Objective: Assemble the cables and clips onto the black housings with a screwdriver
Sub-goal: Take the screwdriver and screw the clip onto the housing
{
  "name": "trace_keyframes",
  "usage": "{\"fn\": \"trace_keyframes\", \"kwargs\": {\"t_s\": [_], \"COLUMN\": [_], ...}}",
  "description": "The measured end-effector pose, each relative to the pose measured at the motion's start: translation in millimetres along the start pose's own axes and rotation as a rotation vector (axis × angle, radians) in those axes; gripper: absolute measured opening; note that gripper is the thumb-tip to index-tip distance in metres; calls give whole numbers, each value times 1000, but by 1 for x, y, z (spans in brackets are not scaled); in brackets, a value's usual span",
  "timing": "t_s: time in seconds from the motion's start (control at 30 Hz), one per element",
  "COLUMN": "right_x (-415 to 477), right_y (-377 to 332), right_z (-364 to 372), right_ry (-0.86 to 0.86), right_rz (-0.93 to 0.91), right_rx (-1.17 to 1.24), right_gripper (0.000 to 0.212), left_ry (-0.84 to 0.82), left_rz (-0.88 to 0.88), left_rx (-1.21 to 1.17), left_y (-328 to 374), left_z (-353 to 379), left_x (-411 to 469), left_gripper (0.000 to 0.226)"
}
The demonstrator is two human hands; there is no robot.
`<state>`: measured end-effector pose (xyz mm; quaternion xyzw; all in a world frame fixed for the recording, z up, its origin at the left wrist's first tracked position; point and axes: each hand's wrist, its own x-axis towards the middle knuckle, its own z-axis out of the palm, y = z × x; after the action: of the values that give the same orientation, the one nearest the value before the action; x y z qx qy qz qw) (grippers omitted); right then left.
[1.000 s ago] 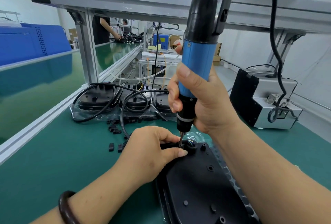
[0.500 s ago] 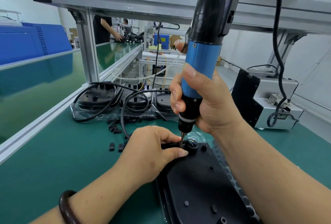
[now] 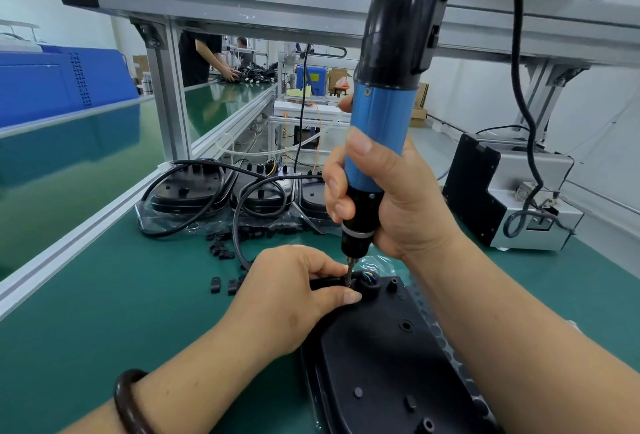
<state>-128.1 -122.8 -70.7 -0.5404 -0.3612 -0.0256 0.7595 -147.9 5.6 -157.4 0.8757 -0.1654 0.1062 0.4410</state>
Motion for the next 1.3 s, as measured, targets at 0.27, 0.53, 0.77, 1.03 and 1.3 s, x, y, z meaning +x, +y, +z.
{"fn": "trace_keyframes", "kwargs": {"t_s": [0.27,0.53,0.77,1.03,1.3], "right_x": [0,-1,0,1,-2], "right_y": [1,2,3,5,4], "right_z": [-5,-8,-2,-3,-3], "right_ry": [5,57,35,31,29], "right_rz": [-8,7,6,14,-16], "right_rx": [43,92,20,40,-5], "right_gripper": [41,39,41,39,43], "left_ry": [-146,-169,-187,-200,-212], "left_rz": [-11,-40,-40,-39,-33], "left_rx": [-51,-29,-26,-22,-6], "left_y": [0,2,-1,1,2], "left_z": [-14,-15,-15,-16,-17], "left_x": [-6,-5,-2,-1,0], "left_gripper": [38,26,26,27,28]}}
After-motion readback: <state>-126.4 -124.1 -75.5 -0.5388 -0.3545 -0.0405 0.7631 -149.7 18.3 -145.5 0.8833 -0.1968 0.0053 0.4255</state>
